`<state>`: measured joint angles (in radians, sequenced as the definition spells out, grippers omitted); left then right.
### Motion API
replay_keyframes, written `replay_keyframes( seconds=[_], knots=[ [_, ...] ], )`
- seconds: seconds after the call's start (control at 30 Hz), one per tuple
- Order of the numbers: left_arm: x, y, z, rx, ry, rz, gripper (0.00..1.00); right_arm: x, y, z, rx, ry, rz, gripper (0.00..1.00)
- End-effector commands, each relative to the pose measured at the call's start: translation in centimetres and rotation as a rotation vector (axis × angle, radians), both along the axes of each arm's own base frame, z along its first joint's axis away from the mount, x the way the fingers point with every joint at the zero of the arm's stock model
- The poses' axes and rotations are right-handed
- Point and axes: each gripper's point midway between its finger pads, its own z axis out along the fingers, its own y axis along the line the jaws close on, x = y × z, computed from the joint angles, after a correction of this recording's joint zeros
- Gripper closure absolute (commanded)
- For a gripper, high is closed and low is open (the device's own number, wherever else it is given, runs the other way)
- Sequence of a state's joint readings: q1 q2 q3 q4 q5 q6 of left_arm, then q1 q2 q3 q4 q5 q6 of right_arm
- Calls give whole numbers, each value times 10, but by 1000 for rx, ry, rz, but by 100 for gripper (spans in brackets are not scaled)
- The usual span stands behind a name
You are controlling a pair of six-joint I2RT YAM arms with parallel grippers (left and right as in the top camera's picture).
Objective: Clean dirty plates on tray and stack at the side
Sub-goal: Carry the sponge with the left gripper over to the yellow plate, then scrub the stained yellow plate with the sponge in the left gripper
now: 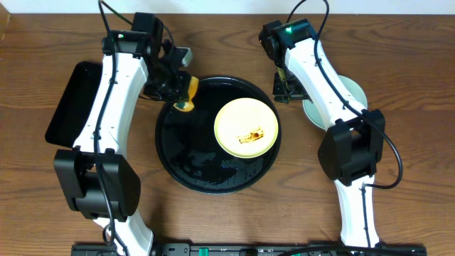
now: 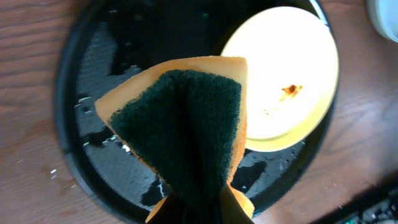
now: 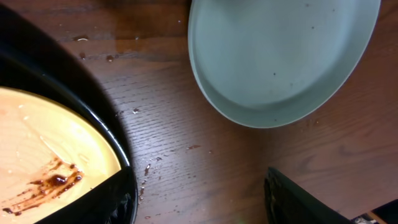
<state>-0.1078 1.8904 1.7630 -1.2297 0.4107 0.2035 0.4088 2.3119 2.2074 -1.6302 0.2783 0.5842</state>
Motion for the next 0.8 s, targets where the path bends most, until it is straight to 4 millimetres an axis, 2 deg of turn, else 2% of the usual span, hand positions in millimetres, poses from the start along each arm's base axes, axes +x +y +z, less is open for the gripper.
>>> replay_keyframes(
  seconds=[0.0,0.43,0.77],
  knots=[
    [-11,-28,6,-90,1,-81,93,-2,6,5,30,-8,8,36],
    [-61,-83,-52,-103,132,-206,93,-6,14,3,51,12,33,34],
    [-74,-103,-75,-127,165,-186,93,-5,13,3,51,11,32,34]
  ],
)
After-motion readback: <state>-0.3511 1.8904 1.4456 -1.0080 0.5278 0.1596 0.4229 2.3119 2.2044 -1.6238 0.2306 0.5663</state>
